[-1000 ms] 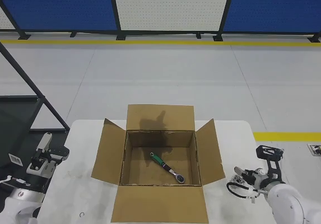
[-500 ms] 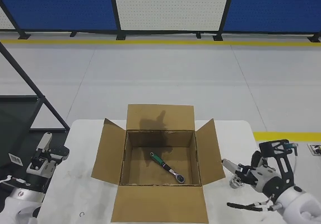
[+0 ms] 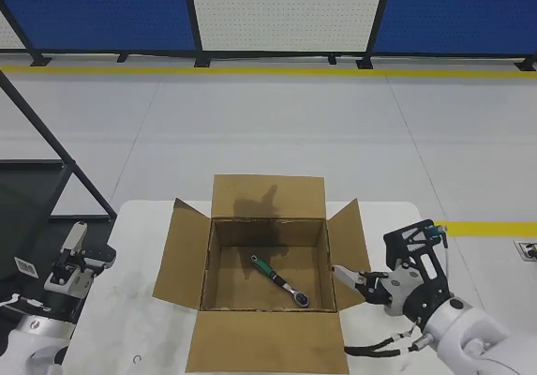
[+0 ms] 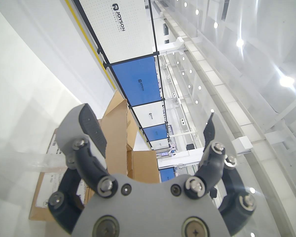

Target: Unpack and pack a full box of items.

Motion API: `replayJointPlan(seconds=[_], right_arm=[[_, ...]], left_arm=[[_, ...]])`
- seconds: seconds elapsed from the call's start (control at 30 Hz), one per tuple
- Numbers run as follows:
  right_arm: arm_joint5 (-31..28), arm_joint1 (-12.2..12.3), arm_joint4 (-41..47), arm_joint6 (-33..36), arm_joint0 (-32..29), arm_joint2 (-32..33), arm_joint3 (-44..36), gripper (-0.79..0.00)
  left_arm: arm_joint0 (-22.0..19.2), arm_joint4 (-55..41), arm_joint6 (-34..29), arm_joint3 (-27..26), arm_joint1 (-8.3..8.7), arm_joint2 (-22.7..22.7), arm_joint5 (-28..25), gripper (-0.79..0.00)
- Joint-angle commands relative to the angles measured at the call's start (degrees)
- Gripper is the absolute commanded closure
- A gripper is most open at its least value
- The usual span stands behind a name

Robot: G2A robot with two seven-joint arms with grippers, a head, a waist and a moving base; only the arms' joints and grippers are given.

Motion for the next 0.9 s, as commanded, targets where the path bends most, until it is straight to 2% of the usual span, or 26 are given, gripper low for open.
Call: replayJointPlan(seconds=[0.0, 0.13, 0.2, 0.3, 0.47, 0.57, 0.7, 0.87], right_arm=[[-0.1, 0.0, 0.15, -0.5, -0.15, -0.16, 0.19, -0.785], [-5.1, 0.27, 0.6, -4.27, 0.5, -4.52, 1.8, -0.785], [-7.87, 0.36, 0.0, -3.89, 4.27, -8.37, 3.78, -0.785], [-8.88, 0.12, -0.91, -1.95, 12.13, -14.54, 9.43, -0.785], [-7.47, -1.01, 0.47, 3.96, 26.5, -23.39, 25.83, -0.785], [-7.25, -1.79, 1.52, 7.16, 33.0, -27.64, 36.76, -0.785], [-8.77, -2.58, 3.42, 7.11, 37.72, -31.2, 48.83, -0.785], [-8.82, -3.24, 3.78, 3.5, 39.57, -33.7, 59.73, -0.785]], left_arm=[[0.0, 0.0, 0.0, 0.0, 0.0, 0.0, 0.0, -0.785], [0.0, 0.0, 0.0, 0.0, 0.0, 0.0, 0.0, -0.785], [0.0, 0.0, 0.0, 0.0, 0.0, 0.0, 0.0, -0.785], [0.0, 0.0, 0.0, 0.0, 0.0, 0.0, 0.0, -0.785], [1.0, -0.77, 0.81, -0.23, -0.07, -0.48, -0.75, -0.785], [1.82, -1.52, 1.46, -0.42, -0.1, -1.26, -1.17, -0.785], [2.7, -2.19, 1.93, -0.85, -0.12, -2.07, -1.55, -0.785], [3.28, -2.39, 2.32, -1.25, -0.14, -2.31, -1.72, -0.785]])
